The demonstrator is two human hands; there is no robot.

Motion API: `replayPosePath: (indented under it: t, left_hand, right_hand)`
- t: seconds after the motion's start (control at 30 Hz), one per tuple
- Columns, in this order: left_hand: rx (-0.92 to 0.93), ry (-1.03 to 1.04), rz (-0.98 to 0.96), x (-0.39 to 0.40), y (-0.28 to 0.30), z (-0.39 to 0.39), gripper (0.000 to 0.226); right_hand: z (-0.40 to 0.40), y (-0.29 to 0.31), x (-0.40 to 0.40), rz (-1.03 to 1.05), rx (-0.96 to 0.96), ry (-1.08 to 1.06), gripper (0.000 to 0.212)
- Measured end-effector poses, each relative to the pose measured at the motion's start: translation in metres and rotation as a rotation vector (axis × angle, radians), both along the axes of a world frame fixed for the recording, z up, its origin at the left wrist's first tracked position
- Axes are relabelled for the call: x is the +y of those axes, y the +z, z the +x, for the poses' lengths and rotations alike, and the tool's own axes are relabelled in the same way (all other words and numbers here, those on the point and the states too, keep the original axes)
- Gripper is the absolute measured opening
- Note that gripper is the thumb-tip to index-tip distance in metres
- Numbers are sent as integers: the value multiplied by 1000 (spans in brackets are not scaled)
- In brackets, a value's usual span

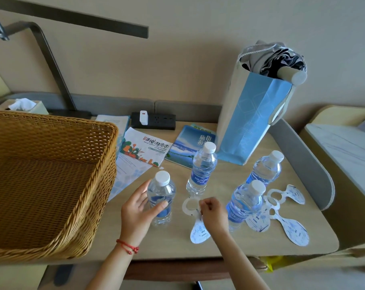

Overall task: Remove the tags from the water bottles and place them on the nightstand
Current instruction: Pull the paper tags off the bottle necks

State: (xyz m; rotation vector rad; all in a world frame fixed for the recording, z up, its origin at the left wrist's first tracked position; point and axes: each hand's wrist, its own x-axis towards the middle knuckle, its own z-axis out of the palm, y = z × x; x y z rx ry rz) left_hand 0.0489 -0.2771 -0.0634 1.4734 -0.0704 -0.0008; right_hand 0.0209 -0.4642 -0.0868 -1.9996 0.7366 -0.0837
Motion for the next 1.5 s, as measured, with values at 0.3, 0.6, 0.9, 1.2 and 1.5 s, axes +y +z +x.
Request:
replayPosePath:
  t: [0.3, 0.6, 0.9, 1.2, 1.5]
  left_hand:
    - [5, -16, 12, 1, 1, -2, 69]
    - [-40, -29, 40, 0, -2, -4, 66]
    - [-61, -94, 58, 4, 1, -2, 69]
    - [-87, -129, 97, 0, 2, 6, 63]
    - [-103, -171, 140, -4, 3, 16, 71]
  right_hand:
    - [22, -33, 4, -22, 211, -14, 11]
    - [-8, -8, 7, 79, 46, 68, 27]
    - [-71, 77, -9, -195, -599, 39, 14]
    - [-72, 60, -46, -383, -572, -270, 38]
    - [-55, 46, -59, 9, -361, -149, 70]
